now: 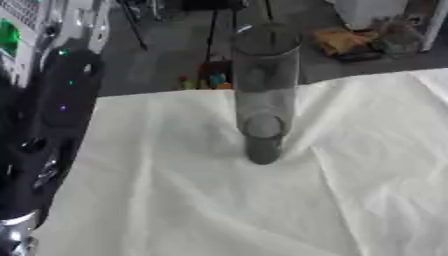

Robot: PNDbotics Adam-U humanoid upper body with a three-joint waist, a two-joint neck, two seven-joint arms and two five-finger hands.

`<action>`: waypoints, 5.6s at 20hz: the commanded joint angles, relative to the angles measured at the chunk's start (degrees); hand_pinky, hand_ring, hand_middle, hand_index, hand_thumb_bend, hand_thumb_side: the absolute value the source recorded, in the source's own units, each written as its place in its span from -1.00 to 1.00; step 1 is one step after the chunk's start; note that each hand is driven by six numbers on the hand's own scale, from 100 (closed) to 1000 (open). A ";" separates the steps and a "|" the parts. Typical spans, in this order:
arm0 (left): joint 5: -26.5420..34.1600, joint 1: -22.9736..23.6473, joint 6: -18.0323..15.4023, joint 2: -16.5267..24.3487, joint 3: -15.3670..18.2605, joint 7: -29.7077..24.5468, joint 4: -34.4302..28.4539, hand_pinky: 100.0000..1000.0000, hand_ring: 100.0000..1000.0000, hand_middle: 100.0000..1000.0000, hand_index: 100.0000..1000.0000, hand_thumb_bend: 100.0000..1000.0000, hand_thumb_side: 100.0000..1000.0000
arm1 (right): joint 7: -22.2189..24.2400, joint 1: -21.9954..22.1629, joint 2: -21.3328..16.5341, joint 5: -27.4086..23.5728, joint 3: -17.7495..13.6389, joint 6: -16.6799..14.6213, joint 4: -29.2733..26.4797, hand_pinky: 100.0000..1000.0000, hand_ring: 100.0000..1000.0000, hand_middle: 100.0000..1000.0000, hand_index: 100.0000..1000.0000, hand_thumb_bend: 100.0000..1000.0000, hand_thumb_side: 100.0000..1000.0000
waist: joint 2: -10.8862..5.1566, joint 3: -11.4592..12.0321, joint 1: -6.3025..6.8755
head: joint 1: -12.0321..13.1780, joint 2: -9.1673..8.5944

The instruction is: Arrange flowers into the vase.

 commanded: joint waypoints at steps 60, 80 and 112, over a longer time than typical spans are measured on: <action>-15.24 -0.91 1.71 -1.01 -3.08 5.18 2.28 -1.00 -1.00 -1.00 -1.00 -0.73 0.12 | 3.17 -2.13 0.65 -2.10 0.52 0.54 -0.93 0.66 0.69 0.04 0.82 -1.00 0.86 | 2.14 -3.35 0.34 | 1.02 -8.08; -12.37 0.26 2.91 -0.41 -5.05 4.29 5.82 -1.00 -1.00 -1.00 -1.00 -0.90 0.31 | 3.75 -2.12 1.26 -1.71 0.37 0.54 -0.93 0.67 0.69 0.03 0.82 -1.00 0.85 | 2.99 -3.70 0.29 | 0.62 -8.48; -8.24 1.26 10.88 2.17 -7.46 -11.45 12.88 -1.00 -0.83 -1.00 -0.82 -0.77 0.46 | 4.78 -1.16 1.65 -1.29 0.27 1.88 -0.93 0.68 0.70 0.01 0.84 -1.00 0.80 | 2.71 -1.97 0.56 | 0.05 -7.48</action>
